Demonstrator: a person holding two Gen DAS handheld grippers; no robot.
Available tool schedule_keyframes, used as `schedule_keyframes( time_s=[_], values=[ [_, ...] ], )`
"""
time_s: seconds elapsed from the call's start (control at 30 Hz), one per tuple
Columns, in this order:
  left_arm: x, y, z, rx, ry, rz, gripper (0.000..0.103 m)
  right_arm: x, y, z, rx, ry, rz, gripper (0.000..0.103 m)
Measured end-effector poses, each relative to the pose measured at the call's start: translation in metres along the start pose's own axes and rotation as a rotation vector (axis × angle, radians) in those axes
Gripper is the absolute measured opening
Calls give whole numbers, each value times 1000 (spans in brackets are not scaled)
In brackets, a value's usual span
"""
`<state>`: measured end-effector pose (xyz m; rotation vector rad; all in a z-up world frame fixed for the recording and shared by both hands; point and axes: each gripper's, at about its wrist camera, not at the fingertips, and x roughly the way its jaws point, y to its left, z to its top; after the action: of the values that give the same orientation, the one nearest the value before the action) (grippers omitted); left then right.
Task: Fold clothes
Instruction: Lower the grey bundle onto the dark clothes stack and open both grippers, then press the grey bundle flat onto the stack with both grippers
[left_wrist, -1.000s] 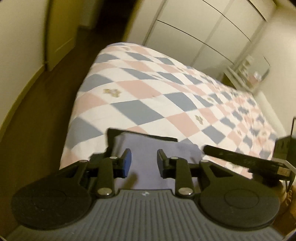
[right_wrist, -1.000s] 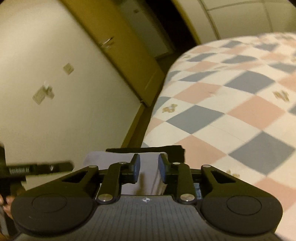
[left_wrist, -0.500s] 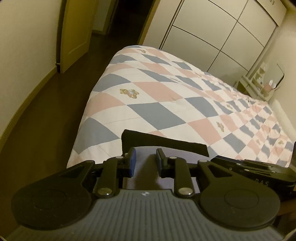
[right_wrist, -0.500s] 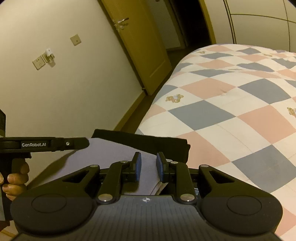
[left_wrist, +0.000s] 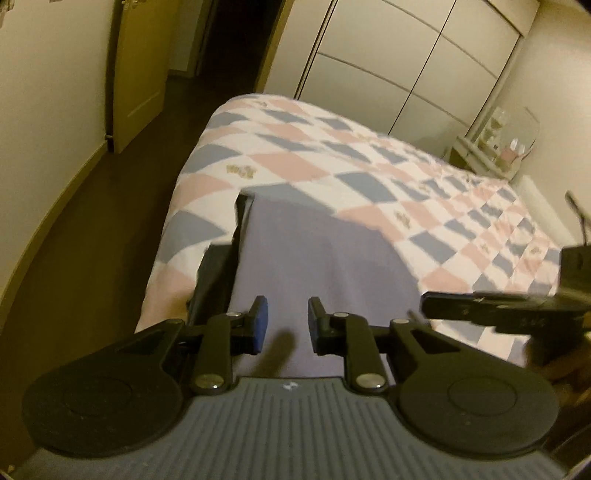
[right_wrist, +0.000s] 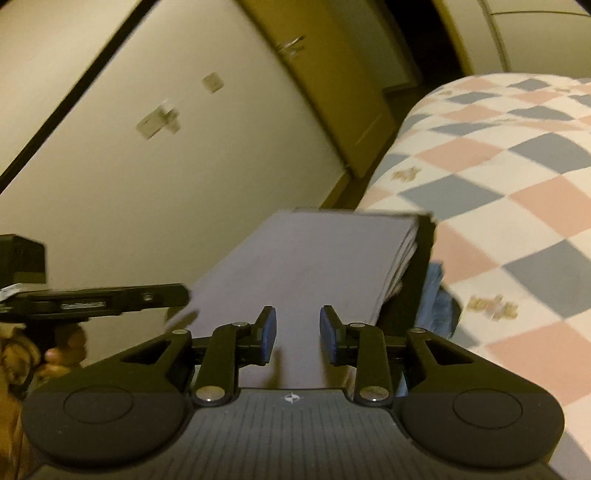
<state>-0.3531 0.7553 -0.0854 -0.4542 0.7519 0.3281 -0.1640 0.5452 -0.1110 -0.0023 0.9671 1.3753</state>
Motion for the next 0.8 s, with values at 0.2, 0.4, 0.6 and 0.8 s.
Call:
schedule_keyframes(
  time_s=[0.2,0.4,0.6,0.8],
  values=[
    [29,18,-31,-38,50,93,21,33,-1,-22,-45,137,-66,27],
    [18,12,-32,-22,23,132,22,19,14,-25,-80,101,-84,30],
    [-27,-15,-24,38,-75,88,18,-5,26,-34,-78,67,-59,31],
    [11,-27,-49,22,47,132,21,14,22,-47,-81,151,-91,34]
  ],
)
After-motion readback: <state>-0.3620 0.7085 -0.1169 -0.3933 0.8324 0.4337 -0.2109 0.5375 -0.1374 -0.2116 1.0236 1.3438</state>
